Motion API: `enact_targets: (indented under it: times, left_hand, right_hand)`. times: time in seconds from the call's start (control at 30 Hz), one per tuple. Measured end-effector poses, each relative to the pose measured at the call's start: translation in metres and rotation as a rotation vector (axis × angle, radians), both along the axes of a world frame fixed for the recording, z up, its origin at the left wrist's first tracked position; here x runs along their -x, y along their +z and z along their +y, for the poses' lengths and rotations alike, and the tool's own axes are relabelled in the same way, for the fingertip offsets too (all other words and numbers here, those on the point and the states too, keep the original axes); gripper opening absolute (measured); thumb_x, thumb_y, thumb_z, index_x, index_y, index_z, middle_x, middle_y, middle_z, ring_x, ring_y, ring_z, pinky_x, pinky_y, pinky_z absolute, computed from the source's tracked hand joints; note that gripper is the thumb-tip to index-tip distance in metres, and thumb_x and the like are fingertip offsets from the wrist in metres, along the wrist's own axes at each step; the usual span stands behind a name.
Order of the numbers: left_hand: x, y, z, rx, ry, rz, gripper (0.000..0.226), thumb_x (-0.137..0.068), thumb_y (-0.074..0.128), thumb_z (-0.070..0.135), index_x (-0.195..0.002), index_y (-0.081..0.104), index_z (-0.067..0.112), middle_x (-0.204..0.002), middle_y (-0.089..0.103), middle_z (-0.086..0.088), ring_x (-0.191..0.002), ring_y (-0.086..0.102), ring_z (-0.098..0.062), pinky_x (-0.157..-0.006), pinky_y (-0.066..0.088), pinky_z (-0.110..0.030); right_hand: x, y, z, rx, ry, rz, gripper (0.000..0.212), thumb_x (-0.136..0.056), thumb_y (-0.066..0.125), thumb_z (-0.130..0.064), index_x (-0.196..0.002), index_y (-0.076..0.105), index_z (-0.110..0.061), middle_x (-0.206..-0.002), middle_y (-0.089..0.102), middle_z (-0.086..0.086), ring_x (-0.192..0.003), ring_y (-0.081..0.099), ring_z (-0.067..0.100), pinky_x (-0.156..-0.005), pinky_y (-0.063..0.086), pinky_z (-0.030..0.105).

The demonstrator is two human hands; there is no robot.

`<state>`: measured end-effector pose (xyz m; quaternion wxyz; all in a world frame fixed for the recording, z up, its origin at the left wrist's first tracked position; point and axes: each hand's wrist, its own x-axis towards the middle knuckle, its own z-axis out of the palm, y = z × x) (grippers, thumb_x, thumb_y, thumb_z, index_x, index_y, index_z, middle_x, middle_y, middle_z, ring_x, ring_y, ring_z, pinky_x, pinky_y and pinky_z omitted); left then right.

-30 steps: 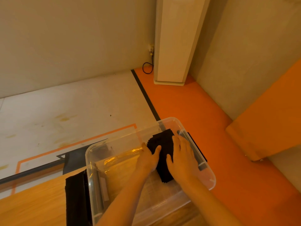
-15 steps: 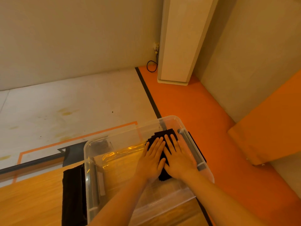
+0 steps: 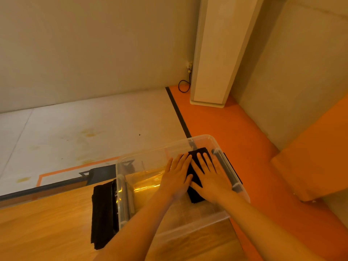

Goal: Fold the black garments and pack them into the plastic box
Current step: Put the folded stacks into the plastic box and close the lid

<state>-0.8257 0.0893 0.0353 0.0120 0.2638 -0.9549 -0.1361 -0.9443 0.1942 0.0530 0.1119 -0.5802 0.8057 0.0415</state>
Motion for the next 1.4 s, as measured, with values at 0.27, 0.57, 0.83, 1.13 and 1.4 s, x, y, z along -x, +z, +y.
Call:
enact_targets:
  times: [0.27, 0.57, 0.83, 1.13, 1.4]
  left_hand:
    - [-0.145, 0.032, 0.009, 0.066, 0.385, 0.320, 0.062, -0.098, 0.028, 0.049, -0.153, 0.017, 0.022, -0.161, 0.007, 0.000, -0.148, -0.003, -0.015, -0.119, -0.003, -0.036]
    - [-0.273, 0.036, 0.011, -0.413, 0.931, 0.527, 0.060, -0.097, 0.051, 0.026, -0.150, 0.023, 0.023, -0.156, 0.027, -0.001, -0.141, 0.030, -0.019, -0.111, 0.031, -0.040]
    - [-0.302, 0.005, -0.030, -0.983, 1.083, 0.421, 0.062, -0.098, 0.051, 0.032, -0.149, 0.023, 0.011, -0.152, 0.033, -0.013, -0.135, 0.038, -0.029, -0.104, 0.038, -0.037]
    - [-0.259, -0.011, -0.050, -1.092, 1.104, 0.316, 0.069, -0.088, 0.066, 0.035, -0.137, 0.031, 0.000, -0.106, 0.044, -0.004, -0.095, 0.046, -0.017, -0.070, 0.043, -0.025]
    - [-0.243, -0.020, -0.060, -1.004, 1.075, 0.269, 0.027, -0.086, 0.070, 0.030, -0.091, 0.052, 0.010, -0.079, 0.056, 0.001, -0.084, 0.059, -0.019, -0.059, 0.045, -0.024]
  right_hand:
    - [-0.109, 0.021, -0.010, 0.268, 0.095, -0.256, 0.067, -0.084, -0.013, -0.074, -0.140, -0.033, -0.042, -0.154, -0.033, -0.004, -0.140, -0.032, 0.016, -0.114, -0.019, 0.038]
    - [-0.289, 0.052, -0.059, 0.250, 0.055, -0.390, 0.078, -0.092, -0.006, -0.063, -0.142, 0.043, -0.029, -0.154, 0.016, -0.004, -0.141, 0.018, 0.022, -0.107, 0.018, 0.045]
    - [-0.345, -0.014, -0.058, 0.017, -0.083, -0.465, 0.065, -0.097, 0.016, -0.048, -0.149, -0.012, -0.021, -0.153, -0.024, -0.001, -0.146, -0.015, 0.020, -0.115, -0.003, 0.033]
    - [-0.343, -0.043, -0.058, 0.035, -0.282, -0.382, 0.079, -0.099, 0.035, -0.049, -0.138, -0.027, -0.018, -0.149, -0.031, -0.005, -0.143, -0.023, 0.015, -0.108, -0.008, 0.026]
    - [-0.343, -0.045, -0.058, 0.025, -0.272, -0.386, 0.073, -0.102, 0.034, -0.039, -0.137, -0.026, -0.019, -0.153, -0.028, -0.001, -0.145, -0.020, 0.018, -0.111, -0.009, 0.027]
